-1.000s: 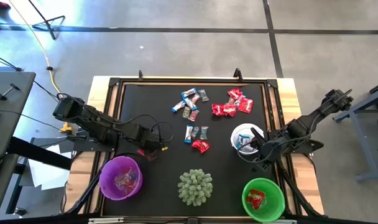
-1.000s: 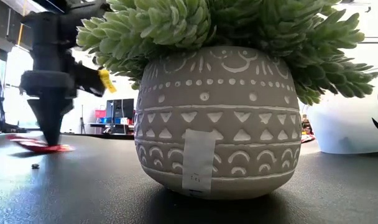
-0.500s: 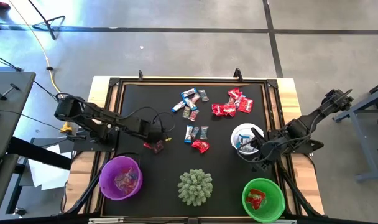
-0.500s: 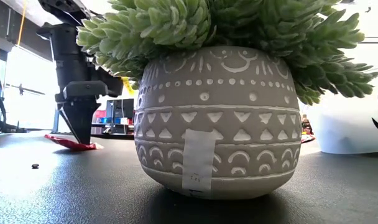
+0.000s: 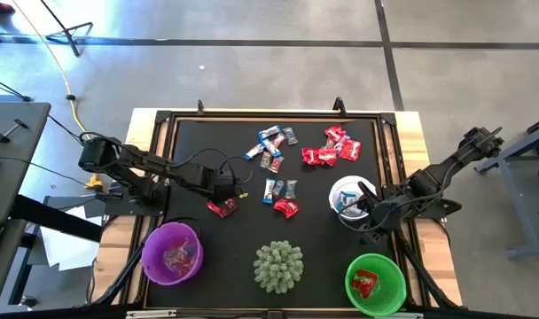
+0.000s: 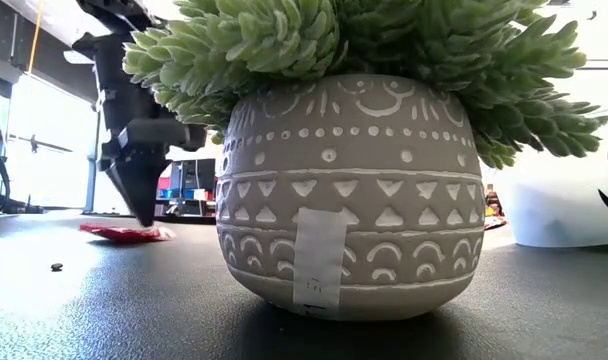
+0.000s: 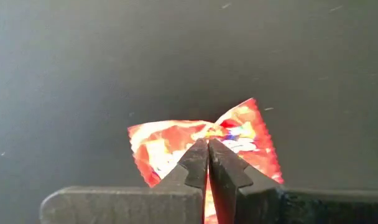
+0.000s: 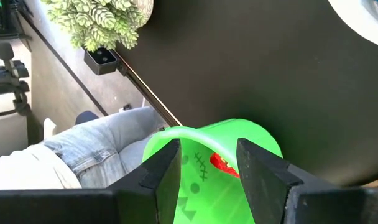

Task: Sort candy
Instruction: Put the red candy wrapper into the green bucket

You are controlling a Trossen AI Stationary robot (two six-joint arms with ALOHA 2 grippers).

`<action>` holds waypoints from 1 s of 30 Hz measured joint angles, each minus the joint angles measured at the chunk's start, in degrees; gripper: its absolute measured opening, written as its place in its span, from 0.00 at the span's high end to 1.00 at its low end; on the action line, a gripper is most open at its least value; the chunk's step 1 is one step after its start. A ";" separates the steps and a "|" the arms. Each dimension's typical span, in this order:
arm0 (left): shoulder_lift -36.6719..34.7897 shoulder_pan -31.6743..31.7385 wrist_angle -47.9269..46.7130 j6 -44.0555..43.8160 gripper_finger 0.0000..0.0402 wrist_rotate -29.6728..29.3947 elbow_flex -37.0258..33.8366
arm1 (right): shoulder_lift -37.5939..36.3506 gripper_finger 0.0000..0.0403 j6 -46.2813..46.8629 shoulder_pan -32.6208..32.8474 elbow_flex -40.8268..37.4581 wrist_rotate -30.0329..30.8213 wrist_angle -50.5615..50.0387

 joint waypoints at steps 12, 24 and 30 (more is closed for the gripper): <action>-0.02 -2.82 -8.16 4.63 0.87 5.66 3.50 | 0.00 0.63 -0.06 0.00 0.02 0.00 0.00; -0.07 -3.42 -7.95 9.98 0.67 4.69 3.50 | 0.00 0.63 -0.17 0.00 0.02 0.02 0.00; 0.26 -3.41 -7.34 10.39 0.61 -5.56 3.52 | 0.00 0.63 0.00 0.00 0.02 0.02 0.13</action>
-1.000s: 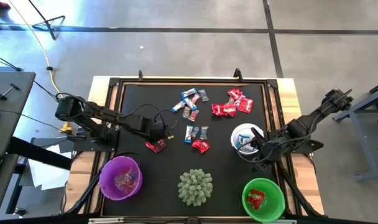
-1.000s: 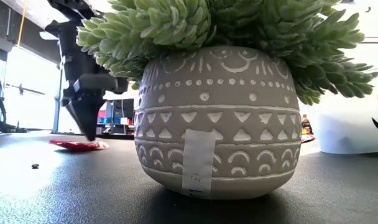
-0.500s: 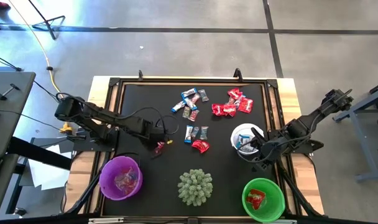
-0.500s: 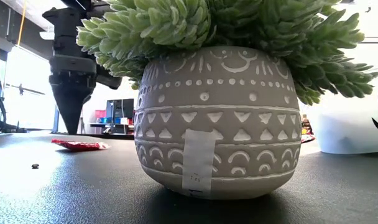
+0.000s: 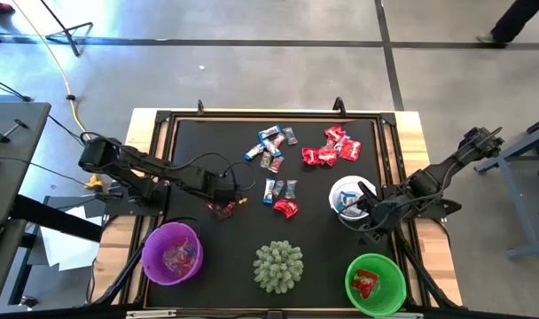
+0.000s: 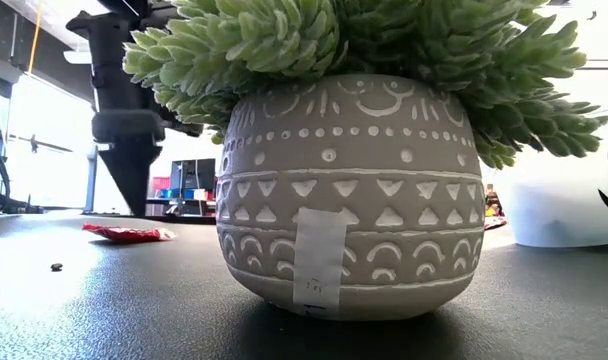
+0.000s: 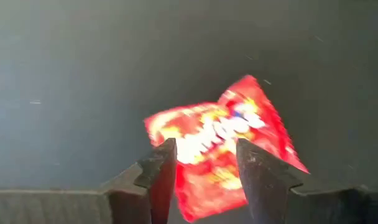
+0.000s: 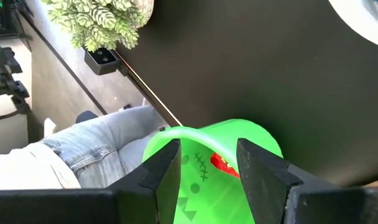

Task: Sort candy
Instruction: Put the red candy wrapper into the green bucket

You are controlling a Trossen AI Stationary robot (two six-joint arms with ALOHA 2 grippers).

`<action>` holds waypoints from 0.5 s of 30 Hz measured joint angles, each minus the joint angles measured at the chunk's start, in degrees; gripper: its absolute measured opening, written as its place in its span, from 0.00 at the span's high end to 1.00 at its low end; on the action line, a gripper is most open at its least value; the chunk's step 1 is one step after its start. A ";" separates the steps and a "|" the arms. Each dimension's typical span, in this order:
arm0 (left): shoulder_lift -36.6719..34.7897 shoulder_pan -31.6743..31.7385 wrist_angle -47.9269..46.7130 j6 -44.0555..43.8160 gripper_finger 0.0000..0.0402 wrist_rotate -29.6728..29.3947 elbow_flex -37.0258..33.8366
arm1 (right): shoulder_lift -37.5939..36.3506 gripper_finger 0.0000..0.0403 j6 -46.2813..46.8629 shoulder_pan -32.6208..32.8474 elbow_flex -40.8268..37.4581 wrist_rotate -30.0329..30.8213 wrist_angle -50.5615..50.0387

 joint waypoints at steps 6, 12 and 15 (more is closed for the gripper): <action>2.71 0.37 0.79 -3.30 0.59 1.82 0.02 | 0.02 0.63 0.00 0.00 -0.02 0.00 0.42; 7.85 0.36 1.97 -2.92 0.58 1.26 -0.87 | 0.01 0.63 0.00 0.00 -0.02 0.00 0.97; 9.20 0.33 2.17 -3.55 0.58 1.08 -0.83 | 0.00 0.63 0.00 0.00 0.00 0.00 1.20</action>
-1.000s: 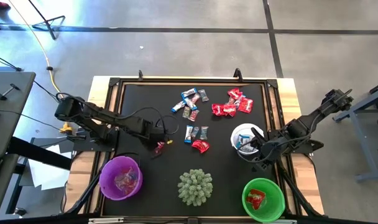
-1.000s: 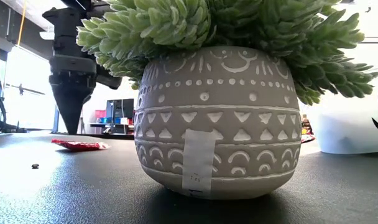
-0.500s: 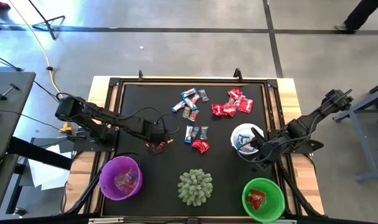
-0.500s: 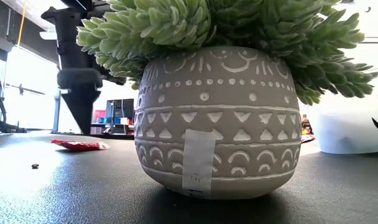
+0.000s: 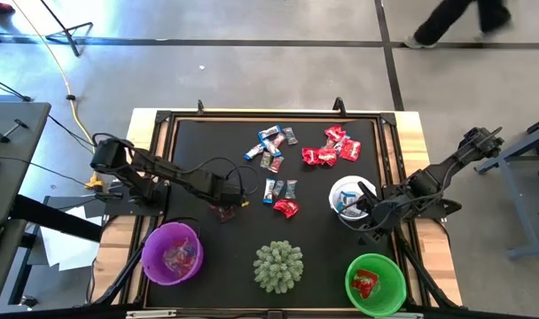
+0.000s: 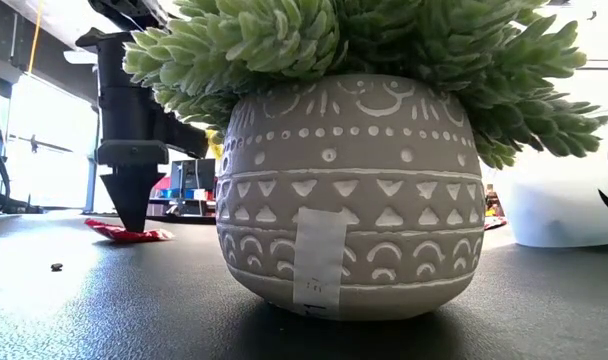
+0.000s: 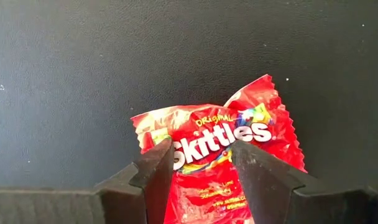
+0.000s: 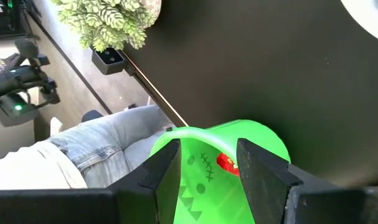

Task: Sort candy
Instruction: Put the red candy wrapper into the green bucket

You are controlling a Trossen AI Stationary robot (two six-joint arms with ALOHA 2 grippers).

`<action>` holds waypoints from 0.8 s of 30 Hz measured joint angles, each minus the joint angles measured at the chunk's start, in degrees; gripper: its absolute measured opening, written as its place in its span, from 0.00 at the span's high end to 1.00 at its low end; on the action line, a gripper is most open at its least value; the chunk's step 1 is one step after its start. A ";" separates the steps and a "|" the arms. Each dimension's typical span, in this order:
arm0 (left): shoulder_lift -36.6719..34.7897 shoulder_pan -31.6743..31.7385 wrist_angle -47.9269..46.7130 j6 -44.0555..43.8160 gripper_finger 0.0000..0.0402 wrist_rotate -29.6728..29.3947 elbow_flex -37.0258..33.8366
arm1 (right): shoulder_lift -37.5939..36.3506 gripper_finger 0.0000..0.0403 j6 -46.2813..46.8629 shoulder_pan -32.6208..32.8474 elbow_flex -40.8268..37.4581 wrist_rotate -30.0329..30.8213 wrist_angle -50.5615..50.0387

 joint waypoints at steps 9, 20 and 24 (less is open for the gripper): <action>-1.82 -0.02 0.65 -7.67 0.68 -0.95 -0.66 | 0.00 0.63 -0.17 0.00 0.00 0.00 0.00; -1.82 0.11 0.50 -13.79 0.98 -1.73 -0.59 | 0.01 0.63 -0.63 0.00 -0.02 0.00 -0.04; -1.79 0.09 0.41 -15.13 1.00 -2.38 -0.59 | 0.01 0.63 -0.64 0.00 -0.02 -0.02 -0.04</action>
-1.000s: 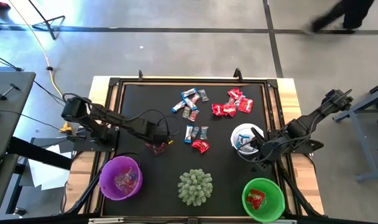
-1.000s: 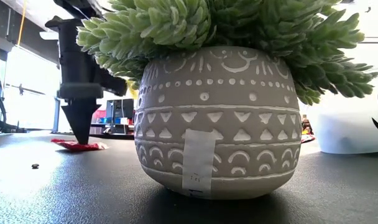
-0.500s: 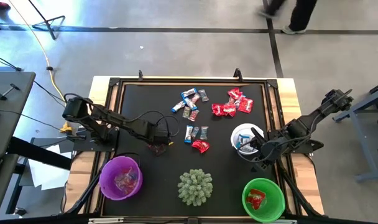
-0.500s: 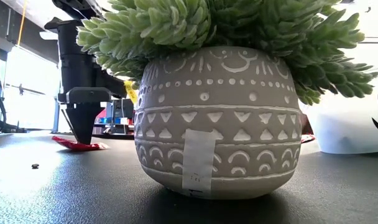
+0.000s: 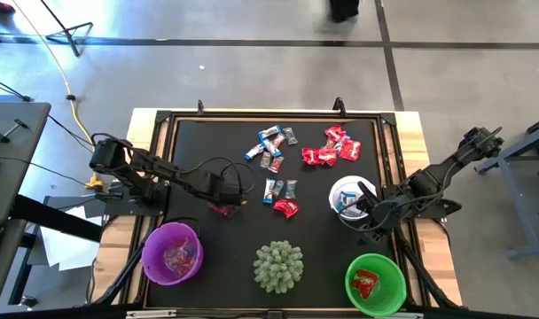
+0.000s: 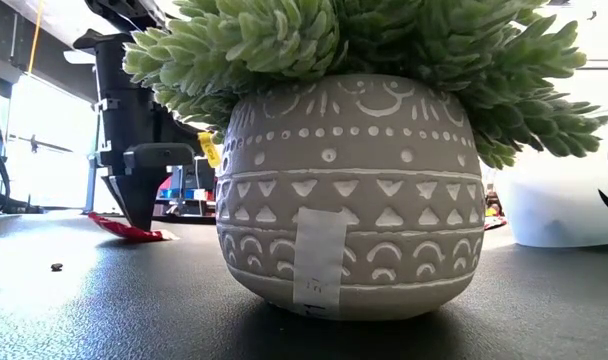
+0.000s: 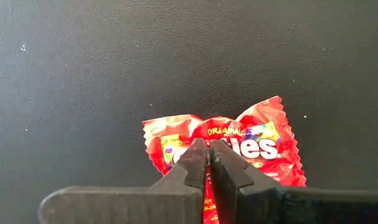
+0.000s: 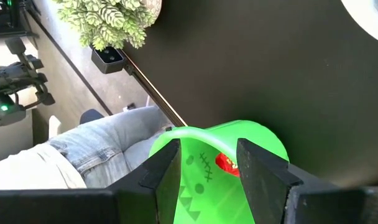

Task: Sort candy
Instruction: Put the red candy wrapper into the green bucket

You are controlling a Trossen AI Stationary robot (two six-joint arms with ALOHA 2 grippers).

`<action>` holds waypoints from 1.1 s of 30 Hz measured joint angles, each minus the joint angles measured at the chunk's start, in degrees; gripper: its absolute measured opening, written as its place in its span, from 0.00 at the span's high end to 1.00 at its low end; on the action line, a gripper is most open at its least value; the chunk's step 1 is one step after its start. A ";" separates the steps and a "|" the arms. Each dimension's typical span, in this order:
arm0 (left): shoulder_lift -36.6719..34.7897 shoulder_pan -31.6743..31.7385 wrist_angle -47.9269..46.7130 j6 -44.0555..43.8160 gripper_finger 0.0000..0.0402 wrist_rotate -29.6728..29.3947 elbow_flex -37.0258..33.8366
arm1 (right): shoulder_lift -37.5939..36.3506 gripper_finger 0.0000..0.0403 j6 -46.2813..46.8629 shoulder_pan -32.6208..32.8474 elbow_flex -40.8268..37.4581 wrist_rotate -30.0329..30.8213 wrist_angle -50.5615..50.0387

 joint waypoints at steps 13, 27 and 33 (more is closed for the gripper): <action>0.45 -0.15 -4.33 5.33 0.84 0.99 7.42 | 0.01 0.63 -1.60 0.00 0.02 0.04 -0.04; 0.26 -3.65 -11.15 17.42 0.67 10.36 11.26 | 0.02 0.63 -3.01 0.00 0.01 0.06 -0.04; 0.42 -4.37 -9.34 17.38 0.63 5.01 11.29 | 0.02 0.63 -3.03 0.00 0.01 0.06 -0.04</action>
